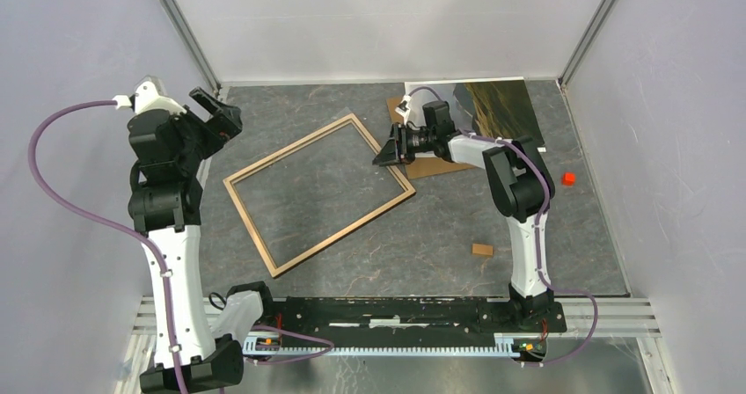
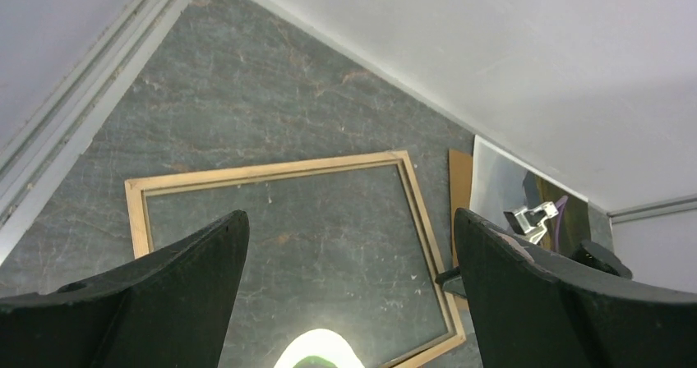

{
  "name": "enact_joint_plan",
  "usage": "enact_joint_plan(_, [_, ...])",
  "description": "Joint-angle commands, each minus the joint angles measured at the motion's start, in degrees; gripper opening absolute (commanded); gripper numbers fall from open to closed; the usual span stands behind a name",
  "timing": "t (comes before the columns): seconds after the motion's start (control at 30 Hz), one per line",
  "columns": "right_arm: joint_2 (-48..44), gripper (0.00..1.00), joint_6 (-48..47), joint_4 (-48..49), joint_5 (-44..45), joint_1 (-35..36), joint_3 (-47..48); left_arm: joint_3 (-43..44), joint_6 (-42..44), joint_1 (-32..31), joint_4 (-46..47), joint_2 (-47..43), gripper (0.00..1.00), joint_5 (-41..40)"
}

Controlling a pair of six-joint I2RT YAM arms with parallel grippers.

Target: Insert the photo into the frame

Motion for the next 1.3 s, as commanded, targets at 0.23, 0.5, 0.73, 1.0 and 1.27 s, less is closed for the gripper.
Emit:
enact_joint_plan(0.23, [-11.04,0.63,9.82,20.41,5.28,0.84,-15.46,-12.13,-5.65,0.08,0.14,4.09,1.00,0.99])
enact_joint_plan(0.5, [-15.75,0.65,19.25,35.32,10.31,1.36,-28.29,-24.72,-9.35,4.83,6.13,4.75,1.00,4.83])
enact_joint_plan(0.73, [-16.26,0.61,24.58,44.55,16.72,3.89,-34.28,-27.91,-8.92,6.83,7.51,3.67,1.00,8.80])
enact_joint_plan(1.0, [-17.83,0.34,27.32,41.11,24.03,4.92,-36.55,-27.29,-5.35,6.81,6.25,2.00,1.00,9.53])
enact_joint_plan(1.27, [-17.57,0.02,27.67,34.92,17.58,4.69,-31.38,-25.54,-4.33,6.69,5.68,1.84,1.00,9.94])
